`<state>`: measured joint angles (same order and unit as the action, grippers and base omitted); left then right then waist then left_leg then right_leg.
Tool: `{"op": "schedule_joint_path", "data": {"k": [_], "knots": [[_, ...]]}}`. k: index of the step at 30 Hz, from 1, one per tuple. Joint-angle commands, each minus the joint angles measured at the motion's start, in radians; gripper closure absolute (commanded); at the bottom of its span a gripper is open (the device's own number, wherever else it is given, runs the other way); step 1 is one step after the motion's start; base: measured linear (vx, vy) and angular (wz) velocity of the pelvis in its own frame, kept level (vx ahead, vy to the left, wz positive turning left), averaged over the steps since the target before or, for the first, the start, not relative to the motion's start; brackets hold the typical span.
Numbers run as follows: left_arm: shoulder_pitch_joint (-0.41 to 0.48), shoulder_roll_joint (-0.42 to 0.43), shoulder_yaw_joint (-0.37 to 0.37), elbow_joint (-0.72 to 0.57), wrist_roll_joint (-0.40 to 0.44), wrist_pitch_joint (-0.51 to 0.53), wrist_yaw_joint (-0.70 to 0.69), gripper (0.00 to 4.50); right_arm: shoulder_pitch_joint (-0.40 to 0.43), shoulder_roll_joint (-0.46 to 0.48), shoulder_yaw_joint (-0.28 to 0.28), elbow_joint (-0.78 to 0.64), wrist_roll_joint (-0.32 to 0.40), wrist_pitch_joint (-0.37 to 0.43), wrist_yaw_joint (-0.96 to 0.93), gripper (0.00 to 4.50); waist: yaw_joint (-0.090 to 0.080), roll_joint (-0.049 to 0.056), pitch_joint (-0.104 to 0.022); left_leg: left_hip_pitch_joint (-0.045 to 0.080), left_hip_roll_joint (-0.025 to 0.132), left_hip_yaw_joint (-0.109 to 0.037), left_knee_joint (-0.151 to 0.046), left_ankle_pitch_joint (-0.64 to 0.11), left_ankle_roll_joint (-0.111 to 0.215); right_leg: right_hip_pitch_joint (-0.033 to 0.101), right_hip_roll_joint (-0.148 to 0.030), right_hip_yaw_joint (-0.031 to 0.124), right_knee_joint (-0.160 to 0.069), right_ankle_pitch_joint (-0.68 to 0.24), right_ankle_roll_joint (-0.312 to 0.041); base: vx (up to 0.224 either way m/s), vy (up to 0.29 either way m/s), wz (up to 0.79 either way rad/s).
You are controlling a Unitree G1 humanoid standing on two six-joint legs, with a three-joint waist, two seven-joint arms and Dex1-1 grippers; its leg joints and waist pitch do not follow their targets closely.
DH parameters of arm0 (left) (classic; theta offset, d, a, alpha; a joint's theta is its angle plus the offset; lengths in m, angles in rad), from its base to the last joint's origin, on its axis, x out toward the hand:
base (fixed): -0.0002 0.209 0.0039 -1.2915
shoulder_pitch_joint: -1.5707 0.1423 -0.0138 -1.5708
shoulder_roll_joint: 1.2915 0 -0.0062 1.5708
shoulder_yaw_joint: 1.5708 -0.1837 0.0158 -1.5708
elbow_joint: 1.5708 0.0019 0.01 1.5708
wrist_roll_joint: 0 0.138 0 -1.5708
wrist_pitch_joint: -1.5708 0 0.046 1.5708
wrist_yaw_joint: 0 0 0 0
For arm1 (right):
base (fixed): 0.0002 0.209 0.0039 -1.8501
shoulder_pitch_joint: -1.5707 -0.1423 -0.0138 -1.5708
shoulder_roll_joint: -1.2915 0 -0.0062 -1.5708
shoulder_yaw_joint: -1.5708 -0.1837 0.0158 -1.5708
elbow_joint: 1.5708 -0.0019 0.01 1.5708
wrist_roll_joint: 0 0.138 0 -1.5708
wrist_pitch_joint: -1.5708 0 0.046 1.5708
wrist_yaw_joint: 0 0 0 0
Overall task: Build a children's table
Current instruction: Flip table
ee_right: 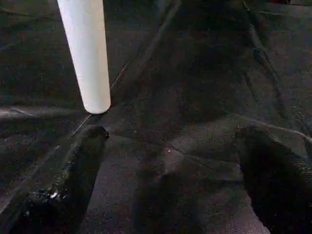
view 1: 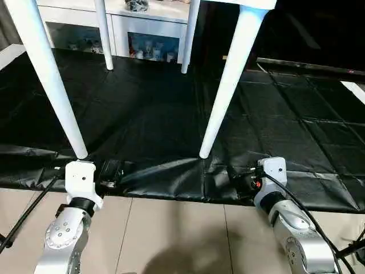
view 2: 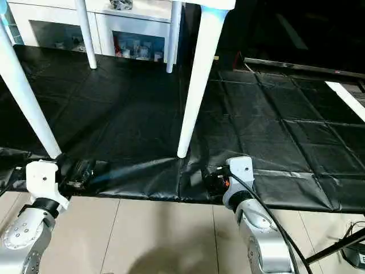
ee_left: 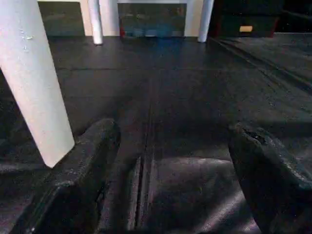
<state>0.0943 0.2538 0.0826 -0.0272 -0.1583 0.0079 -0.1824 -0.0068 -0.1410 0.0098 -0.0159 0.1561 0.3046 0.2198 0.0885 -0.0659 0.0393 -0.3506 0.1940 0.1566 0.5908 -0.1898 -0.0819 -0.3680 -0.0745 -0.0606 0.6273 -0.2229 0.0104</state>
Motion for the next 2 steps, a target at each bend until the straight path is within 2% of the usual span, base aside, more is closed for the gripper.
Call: {"op": "schedule_joint_path", "data": {"k": [1, 2], "knots": [[-0.003, -0.003, -0.007, -0.023, 0.003, 0.01, 0.001, 0.58, -0.006, -0.01, -0.004, -0.001, -0.005, 0.011, -0.007, 0.0, -0.001, 0.02, -0.036, 0.005, 0.036, -0.01, -0.089, -0.335, -0.042, 0.017, -0.056, 0.052, -0.089, -0.212, -0.096, 0.0, 0.0, 0.0], [-0.003, -0.003, -0.007, -0.023, 0.003, 0.01, 0.001, 0.58, -0.006, -0.01, -0.004, -0.001, -0.005, 0.011, -0.007, 0.0, -0.001, 0.019, -0.036, 0.004, 0.036, -0.01, -0.089, -0.333, -0.042, 0.018, -0.056, 0.053, -0.089, -0.209, -0.097, 0.0, 0.0, 0.0]]}}
